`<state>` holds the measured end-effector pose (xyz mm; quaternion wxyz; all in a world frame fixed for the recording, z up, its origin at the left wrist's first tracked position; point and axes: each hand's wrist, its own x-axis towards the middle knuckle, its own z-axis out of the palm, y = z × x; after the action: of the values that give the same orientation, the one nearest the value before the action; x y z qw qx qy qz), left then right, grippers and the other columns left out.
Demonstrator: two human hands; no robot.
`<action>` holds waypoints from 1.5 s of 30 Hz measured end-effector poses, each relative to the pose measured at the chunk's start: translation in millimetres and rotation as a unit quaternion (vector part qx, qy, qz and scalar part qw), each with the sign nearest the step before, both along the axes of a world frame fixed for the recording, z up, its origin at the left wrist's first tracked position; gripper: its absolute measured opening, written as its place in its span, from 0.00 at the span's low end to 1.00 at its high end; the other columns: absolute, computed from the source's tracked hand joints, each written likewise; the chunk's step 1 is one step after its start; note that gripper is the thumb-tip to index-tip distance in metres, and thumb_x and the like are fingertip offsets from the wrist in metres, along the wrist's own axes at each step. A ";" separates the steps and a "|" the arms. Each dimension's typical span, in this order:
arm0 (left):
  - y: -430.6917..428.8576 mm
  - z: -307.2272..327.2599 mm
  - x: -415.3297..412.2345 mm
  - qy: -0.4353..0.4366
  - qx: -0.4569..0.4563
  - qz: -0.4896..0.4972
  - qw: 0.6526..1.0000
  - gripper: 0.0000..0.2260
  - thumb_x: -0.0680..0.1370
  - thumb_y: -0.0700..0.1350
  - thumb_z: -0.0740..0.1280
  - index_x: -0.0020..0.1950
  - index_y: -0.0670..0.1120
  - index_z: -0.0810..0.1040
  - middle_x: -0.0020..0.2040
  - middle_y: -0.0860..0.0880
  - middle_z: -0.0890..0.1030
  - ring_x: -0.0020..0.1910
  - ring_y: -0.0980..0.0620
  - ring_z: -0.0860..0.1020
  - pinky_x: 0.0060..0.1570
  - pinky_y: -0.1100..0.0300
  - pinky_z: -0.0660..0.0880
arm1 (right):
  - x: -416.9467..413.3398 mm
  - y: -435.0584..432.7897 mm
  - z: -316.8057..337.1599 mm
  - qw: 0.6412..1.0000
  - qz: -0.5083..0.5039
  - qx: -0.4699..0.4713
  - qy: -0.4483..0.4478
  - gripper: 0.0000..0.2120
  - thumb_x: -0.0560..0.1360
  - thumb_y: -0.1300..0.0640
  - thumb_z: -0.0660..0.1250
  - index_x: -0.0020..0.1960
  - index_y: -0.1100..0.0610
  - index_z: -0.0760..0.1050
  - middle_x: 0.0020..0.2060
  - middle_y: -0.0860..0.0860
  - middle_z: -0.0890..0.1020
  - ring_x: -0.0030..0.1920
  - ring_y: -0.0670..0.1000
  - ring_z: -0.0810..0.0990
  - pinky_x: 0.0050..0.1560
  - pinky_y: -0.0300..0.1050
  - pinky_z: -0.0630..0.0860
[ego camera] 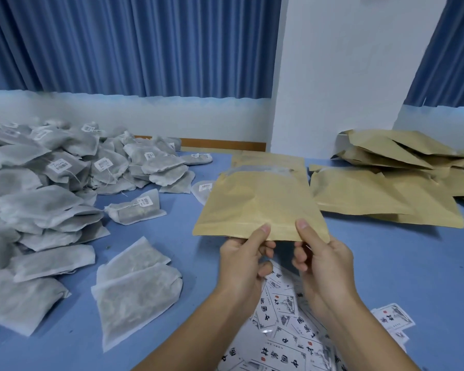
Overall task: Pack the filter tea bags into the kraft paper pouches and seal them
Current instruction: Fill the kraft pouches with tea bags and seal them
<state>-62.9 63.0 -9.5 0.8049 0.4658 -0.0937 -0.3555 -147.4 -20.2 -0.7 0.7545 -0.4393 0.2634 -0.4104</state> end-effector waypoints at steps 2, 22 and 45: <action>-0.7 -0.6 -1.5 0.008 -0.013 -0.007 1.000 0.09 0.77 0.42 0.72 0.47 0.38 0.75 0.32 0.45 0.75 0.23 0.54 0.71 0.20 0.64 0.61 | 4.4 7.8 -3.9 1.000 0.013 0.009 -0.009 0.08 0.75 0.58 0.74 0.44 0.62 0.79 0.28 0.54 0.72 0.25 0.50 0.68 0.26 0.43 0.65; 3.6 -1.5 -1.0 -0.011 0.039 0.037 0.998 0.14 0.78 0.49 0.71 0.45 0.38 0.77 0.27 0.46 0.75 0.20 0.54 0.66 0.20 0.63 0.60 | 0.6 -3.6 0.1 0.998 0.039 -0.002 0.039 0.03 0.76 0.60 0.72 0.46 0.58 0.79 0.29 0.53 0.73 0.25 0.48 0.66 0.22 0.39 0.62; 4.9 2.1 -1.4 -0.104 0.015 0.086 0.991 0.10 0.85 0.42 0.59 0.57 0.53 0.79 0.52 0.51 0.86 0.53 0.51 0.85 0.53 0.54 0.80 | 2.0 -14.5 1.4 0.997 0.004 0.072 -0.022 0.15 0.83 0.66 0.57 0.65 0.57 0.75 0.54 0.52 0.86 0.54 0.53 0.85 0.53 0.53 0.82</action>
<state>-64.3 67.9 -7.4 0.8110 0.5188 -0.1317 -0.2362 -145.5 -34.7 0.7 0.7914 -0.3763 0.2737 -0.3966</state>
